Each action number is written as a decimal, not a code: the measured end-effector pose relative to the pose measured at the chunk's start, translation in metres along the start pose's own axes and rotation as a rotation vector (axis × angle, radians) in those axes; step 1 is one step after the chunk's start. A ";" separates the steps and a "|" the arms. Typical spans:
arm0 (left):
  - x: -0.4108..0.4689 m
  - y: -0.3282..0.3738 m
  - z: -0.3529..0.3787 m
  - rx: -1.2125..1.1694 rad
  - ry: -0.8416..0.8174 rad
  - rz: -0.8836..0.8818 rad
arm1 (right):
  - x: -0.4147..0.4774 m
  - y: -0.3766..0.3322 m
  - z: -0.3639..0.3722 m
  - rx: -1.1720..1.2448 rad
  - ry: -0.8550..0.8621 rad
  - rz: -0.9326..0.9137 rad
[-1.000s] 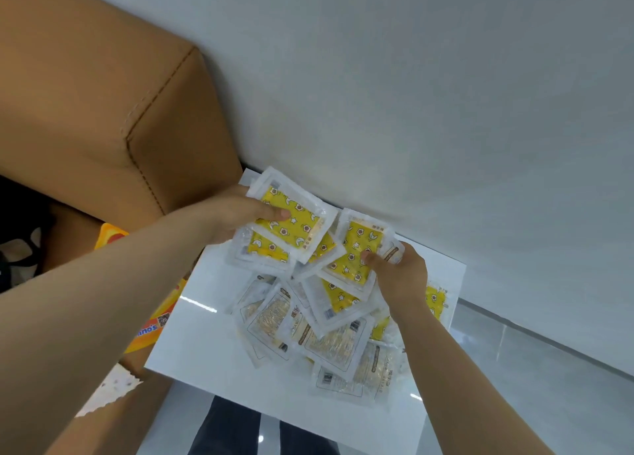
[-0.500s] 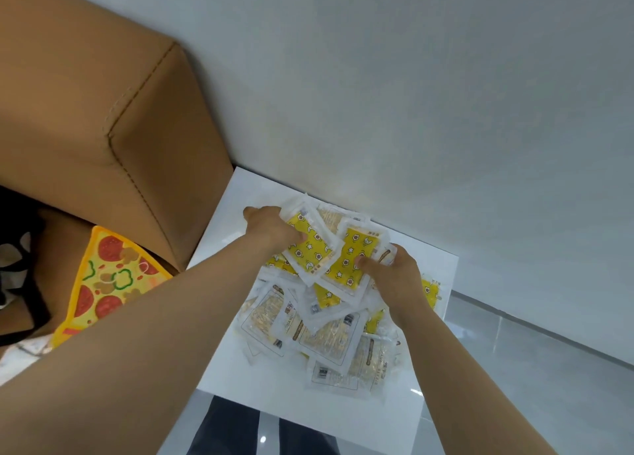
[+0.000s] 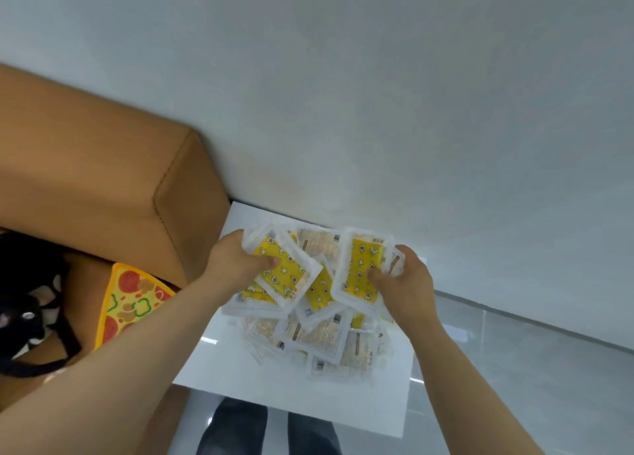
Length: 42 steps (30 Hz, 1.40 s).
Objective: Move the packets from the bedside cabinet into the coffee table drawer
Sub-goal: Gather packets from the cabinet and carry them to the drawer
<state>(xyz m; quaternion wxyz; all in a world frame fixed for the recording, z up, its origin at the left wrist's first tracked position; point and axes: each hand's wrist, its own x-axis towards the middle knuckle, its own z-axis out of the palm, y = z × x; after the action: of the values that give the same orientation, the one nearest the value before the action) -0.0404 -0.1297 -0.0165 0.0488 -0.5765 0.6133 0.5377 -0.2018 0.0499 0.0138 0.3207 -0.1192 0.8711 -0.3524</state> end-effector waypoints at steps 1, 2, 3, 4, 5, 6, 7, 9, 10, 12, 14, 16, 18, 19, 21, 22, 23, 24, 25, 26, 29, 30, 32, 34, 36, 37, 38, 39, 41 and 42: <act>-0.010 0.002 -0.006 0.013 0.006 0.011 | -0.009 -0.008 -0.007 -0.006 -0.004 -0.019; -0.021 0.007 -0.011 0.027 0.012 0.028 | -0.019 -0.017 -0.014 -0.008 -0.004 -0.033; -0.032 0.012 -0.017 0.046 0.020 0.048 | -0.029 -0.026 -0.021 -0.010 -0.002 -0.045; -0.043 0.017 -0.023 0.061 0.026 0.065 | -0.040 -0.034 -0.027 -0.015 -0.002 -0.052; -0.054 0.024 -0.029 0.064 0.039 0.084 | -0.050 -0.042 -0.033 -0.022 -0.005 -0.059; -0.066 0.031 -0.036 0.052 0.051 0.107 | -0.060 -0.051 -0.039 -0.028 -0.009 -0.067; -0.079 0.039 -0.042 0.037 0.059 0.139 | -0.071 -0.059 -0.045 -0.034 -0.010 -0.074; -0.104 0.056 -0.056 0.026 0.070 0.207 | -0.094 -0.076 -0.058 -0.039 0.006 -0.092; -0.117 0.064 -0.063 0.027 0.069 0.234 | -0.105 -0.084 -0.065 -0.043 0.021 -0.102; -0.142 0.081 -0.076 0.044 0.040 0.290 | -0.129 -0.100 -0.080 -0.051 0.059 -0.132; -0.166 0.097 -0.087 0.068 0.002 0.343 | -0.154 -0.116 -0.096 -0.056 0.111 -0.167; -0.190 0.113 -0.094 0.089 -0.024 0.405 | -0.179 -0.128 -0.114 -0.041 0.177 -0.192; -0.213 0.132 -0.099 0.086 -0.034 0.472 | -0.204 -0.136 -0.133 -0.018 0.250 -0.210; -0.224 0.143 -0.101 0.077 -0.036 0.506 | -0.215 -0.140 -0.143 -0.004 0.289 -0.216; -0.247 0.166 -0.100 0.073 -0.058 0.573 | -0.237 -0.145 -0.164 0.022 0.371 -0.231; -0.258 0.177 -0.097 0.078 -0.078 0.613 | -0.248 -0.147 -0.176 0.035 0.411 -0.242; -0.270 0.188 -0.093 0.082 -0.099 0.655 | -0.259 -0.148 -0.189 0.052 0.451 -0.254; -0.282 0.200 -0.089 0.075 -0.116 0.695 | -0.270 -0.149 -0.202 0.068 0.488 -0.265; -0.296 0.211 -0.083 0.060 -0.136 0.733 | -0.282 -0.150 -0.215 0.086 0.525 -0.273; -0.310 0.222 -0.077 0.044 -0.163 0.771 | -0.294 -0.149 -0.229 0.100 0.565 -0.280; -0.357 0.249 -0.051 -0.001 -0.267 0.893 | -0.334 -0.142 -0.271 0.132 0.695 -0.299; -0.374 0.256 -0.041 -0.018 -0.303 0.925 | -0.349 -0.137 -0.284 0.144 0.740 -0.306; -0.410 0.265 -0.019 -0.042 -0.373 0.979 | -0.382 -0.122 -0.310 0.157 0.836 -0.317; -0.446 0.266 0.007 -0.047 -0.443 1.034 | -0.418 -0.103 -0.333 0.160 0.929 -0.309; -0.484 0.265 0.034 -0.049 -0.515 1.080 | -0.456 -0.081 -0.354 0.159 1.007 -0.287; -0.504 0.263 0.048 -0.055 -0.554 1.097 | -0.476 -0.070 -0.365 0.155 1.039 -0.275; -0.524 0.261 0.062 -0.062 -0.592 1.115 | -0.495 -0.058 -0.376 0.147 1.072 -0.266; -0.545 0.258 0.075 -0.068 -0.625 1.137 | -0.515 -0.047 -0.386 0.140 1.108 -0.262; -0.588 0.252 0.103 -0.079 -0.683 1.188 | -0.556 -0.025 -0.407 0.120 1.183 -0.263; -0.608 0.249 0.116 -0.087 -0.711 1.214 | -0.575 -0.014 -0.417 0.106 1.218 -0.266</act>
<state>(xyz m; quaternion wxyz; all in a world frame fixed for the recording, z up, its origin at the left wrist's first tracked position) -0.0932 0.2911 0.4985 -0.0853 0.0767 0.7516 0.6496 -0.0294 0.5137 0.5242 -0.2742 0.0119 0.8566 -0.4369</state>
